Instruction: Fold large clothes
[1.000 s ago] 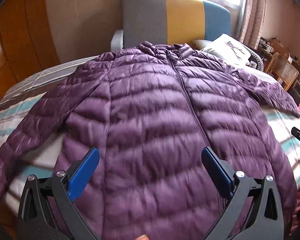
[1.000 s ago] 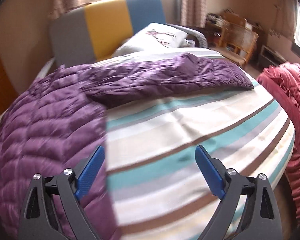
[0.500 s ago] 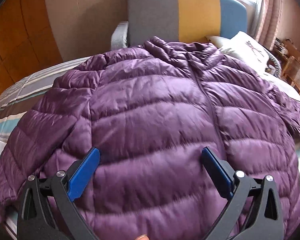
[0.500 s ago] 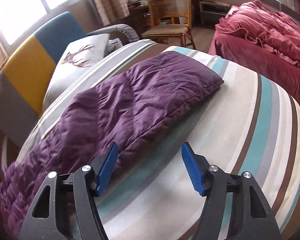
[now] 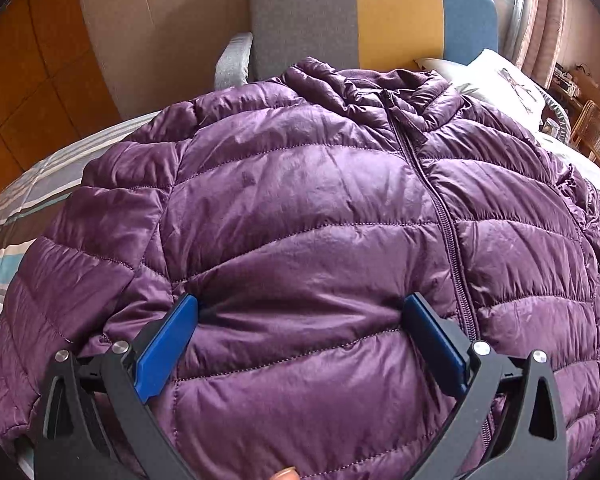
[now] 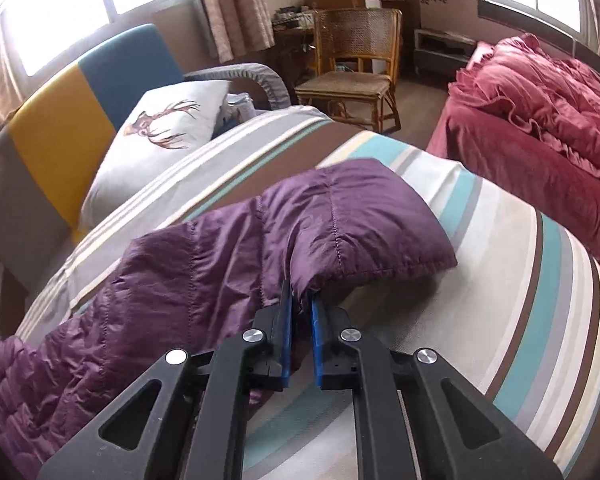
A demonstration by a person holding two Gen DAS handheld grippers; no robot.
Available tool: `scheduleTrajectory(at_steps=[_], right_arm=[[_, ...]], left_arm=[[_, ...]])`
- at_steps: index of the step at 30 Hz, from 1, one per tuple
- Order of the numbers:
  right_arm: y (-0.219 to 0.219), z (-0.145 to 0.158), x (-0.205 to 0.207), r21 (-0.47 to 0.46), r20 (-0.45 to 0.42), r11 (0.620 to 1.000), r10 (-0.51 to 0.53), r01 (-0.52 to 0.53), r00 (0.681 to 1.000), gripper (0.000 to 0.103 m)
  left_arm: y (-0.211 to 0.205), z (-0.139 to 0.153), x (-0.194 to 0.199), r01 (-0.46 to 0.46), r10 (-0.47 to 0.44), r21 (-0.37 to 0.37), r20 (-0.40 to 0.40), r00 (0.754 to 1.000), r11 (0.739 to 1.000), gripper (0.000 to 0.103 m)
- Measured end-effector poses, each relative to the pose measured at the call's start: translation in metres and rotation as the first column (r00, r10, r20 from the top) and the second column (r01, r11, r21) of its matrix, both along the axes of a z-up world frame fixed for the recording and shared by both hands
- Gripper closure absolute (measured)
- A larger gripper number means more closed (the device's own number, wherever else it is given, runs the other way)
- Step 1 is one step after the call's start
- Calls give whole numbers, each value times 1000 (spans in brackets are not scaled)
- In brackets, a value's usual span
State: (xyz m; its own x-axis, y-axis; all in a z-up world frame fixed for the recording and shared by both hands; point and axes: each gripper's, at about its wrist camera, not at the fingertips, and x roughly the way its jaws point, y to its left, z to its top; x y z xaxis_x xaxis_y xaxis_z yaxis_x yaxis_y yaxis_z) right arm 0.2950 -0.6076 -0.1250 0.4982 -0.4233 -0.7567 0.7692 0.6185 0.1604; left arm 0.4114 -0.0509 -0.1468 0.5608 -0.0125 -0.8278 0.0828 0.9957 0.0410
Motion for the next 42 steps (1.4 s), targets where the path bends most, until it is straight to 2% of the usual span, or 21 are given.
scheduleTrajectory(at_steps=[5, 10, 13, 17, 24, 27, 30, 32, 33, 35, 36, 37, 39, 42], right_arm=[[43, 28, 19, -92, 28, 985, 149, -146, 988, 95], [110, 47, 42, -152, 27, 933, 333, -326, 942, 97], [157, 51, 56, -164, 25, 884, 448, -439, 894, 97], [217, 51, 70, -134, 31, 806, 584, -576, 811, 98], [298, 36, 78, -54, 30, 670, 742, -741, 669, 98], [329, 28, 75, -15, 32, 592, 805, -805, 592, 98], [349, 22, 72, 25, 43, 544, 838, -839, 544, 97], [352, 18, 70, 72, 57, 532, 842, -843, 536, 80], [351, 16, 68, 84, 67, 537, 837, -839, 543, 71], [350, 15, 61, 94, 87, 552, 825, -829, 559, 64], [348, 15, 59, 103, 98, 561, 816, -821, 570, 52], [346, 17, 54, 99, 104, 573, 807, -814, 581, 46], [342, 21, 47, 85, 127, 599, 786, -796, 605, 45], [335, 31, 51, 58, 162, 654, 739, -754, 653, 31]], left_arm=[[-1, 0, -2, -3, 3, -10, 8, 1000, 1000, 2], [2, 1, -5, -3, 3, -21, 10, 1000, 1000, 2], [5, 2, -6, -3, 3, -30, 11, 1000, 1000, 2], [8, 3, -7, -4, 5, -42, 14, 1000, 999, 2], [13, 5, -11, -6, 7, -68, 17, 1000, 998, 2], [16, 6, -13, -8, 9, -81, 18, 1000, 997, 2], [19, 7, -18, -7, 9, -91, 18, 1000, 996, 2], [21, 8, -20, -9, 11, -96, 19, 1000, 995, 2], [23, 9, -21, -11, 13, -100, 21, 1000, 995, 2], [25, 9, -25, -11, 13, -103, 21, 1000, 995, 2], [25, 10, -26, -10, 12, -102, 22, 1000, 995, 2], [26, 10, -27, -9, 12, -102, 23, 1000, 995, 2], [26, 11, -29, -9, 11, -104, 23, 1000, 995, 2], [28, 13, -31, -7, 9, -105, 22, 1000, 994, 2]])
